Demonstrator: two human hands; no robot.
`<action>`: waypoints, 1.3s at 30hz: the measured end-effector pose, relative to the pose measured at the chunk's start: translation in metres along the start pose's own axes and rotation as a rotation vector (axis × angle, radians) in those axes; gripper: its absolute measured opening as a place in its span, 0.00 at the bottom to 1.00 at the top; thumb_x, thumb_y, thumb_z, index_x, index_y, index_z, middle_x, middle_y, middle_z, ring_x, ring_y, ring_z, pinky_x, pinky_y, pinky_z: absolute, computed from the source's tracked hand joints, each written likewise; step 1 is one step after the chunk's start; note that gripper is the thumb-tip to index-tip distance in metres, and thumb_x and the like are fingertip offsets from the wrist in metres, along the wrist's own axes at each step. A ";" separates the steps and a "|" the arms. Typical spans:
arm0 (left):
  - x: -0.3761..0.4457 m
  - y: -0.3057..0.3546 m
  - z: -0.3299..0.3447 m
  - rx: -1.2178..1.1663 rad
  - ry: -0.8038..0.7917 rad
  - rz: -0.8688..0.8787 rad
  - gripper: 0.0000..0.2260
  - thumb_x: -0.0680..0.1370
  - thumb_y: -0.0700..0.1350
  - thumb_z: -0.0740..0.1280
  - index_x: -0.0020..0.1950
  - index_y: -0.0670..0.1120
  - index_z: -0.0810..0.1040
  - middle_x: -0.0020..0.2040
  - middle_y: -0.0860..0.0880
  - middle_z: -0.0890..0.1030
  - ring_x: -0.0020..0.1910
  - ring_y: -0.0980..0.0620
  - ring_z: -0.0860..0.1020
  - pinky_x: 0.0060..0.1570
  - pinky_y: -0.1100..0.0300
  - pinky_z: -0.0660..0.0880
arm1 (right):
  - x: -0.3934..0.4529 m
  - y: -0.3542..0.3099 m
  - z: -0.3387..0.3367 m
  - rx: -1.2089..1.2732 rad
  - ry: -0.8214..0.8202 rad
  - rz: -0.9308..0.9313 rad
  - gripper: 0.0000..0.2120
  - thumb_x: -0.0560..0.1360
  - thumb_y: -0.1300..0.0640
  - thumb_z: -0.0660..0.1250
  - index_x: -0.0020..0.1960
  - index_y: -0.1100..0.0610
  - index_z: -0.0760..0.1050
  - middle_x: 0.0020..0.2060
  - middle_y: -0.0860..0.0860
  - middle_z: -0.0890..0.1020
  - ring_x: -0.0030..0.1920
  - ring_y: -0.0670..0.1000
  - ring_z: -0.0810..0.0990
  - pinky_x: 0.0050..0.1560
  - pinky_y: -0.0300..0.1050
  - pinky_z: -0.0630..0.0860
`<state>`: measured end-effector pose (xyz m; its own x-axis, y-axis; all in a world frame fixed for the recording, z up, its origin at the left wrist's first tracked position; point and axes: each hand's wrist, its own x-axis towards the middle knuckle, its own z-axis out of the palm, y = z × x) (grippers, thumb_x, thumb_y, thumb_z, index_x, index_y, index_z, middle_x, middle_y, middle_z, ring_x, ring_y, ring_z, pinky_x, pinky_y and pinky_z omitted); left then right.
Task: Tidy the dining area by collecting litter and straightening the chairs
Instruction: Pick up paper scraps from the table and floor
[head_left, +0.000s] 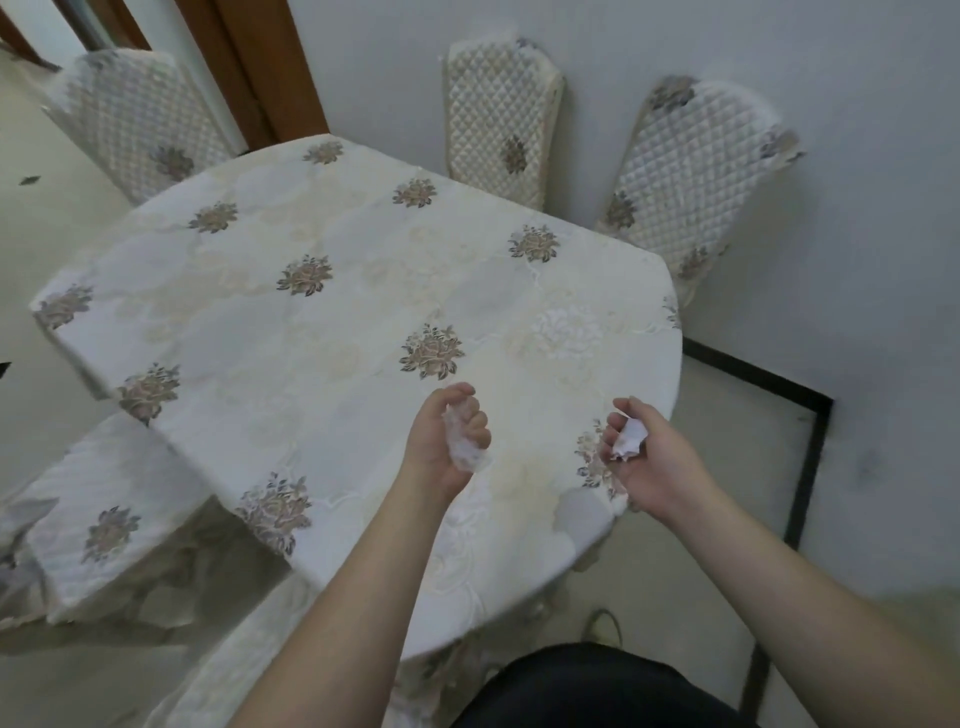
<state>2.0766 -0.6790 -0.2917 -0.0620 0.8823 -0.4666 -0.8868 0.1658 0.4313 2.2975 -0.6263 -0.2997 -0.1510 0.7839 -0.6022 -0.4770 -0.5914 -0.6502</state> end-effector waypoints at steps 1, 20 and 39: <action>0.002 -0.001 0.001 0.009 -0.005 -0.012 0.03 0.70 0.39 0.64 0.36 0.45 0.75 0.30 0.51 0.68 0.25 0.55 0.67 0.19 0.67 0.64 | -0.003 -0.001 -0.002 0.013 0.012 -0.012 0.05 0.77 0.55 0.64 0.45 0.56 0.76 0.32 0.49 0.77 0.27 0.47 0.74 0.29 0.40 0.73; 0.035 -0.083 0.067 0.240 -0.284 -0.279 0.13 0.74 0.54 0.63 0.34 0.48 0.71 0.26 0.51 0.65 0.19 0.56 0.61 0.21 0.67 0.54 | -0.057 -0.047 -0.108 0.322 0.175 -0.240 0.03 0.77 0.56 0.63 0.46 0.55 0.71 0.27 0.48 0.69 0.24 0.44 0.65 0.23 0.36 0.64; 0.105 -0.240 0.180 0.359 -0.321 -0.447 0.10 0.72 0.52 0.64 0.35 0.48 0.71 0.29 0.51 0.65 0.22 0.56 0.62 0.20 0.65 0.60 | -0.035 -0.147 -0.268 0.517 0.332 -0.300 0.05 0.78 0.56 0.63 0.44 0.55 0.71 0.28 0.48 0.70 0.26 0.45 0.67 0.26 0.36 0.67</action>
<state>2.3657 -0.5468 -0.3057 0.4659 0.7728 -0.4309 -0.5842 0.6344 0.5061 2.6050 -0.6172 -0.3069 0.2866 0.7513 -0.5945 -0.8212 -0.1269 -0.5564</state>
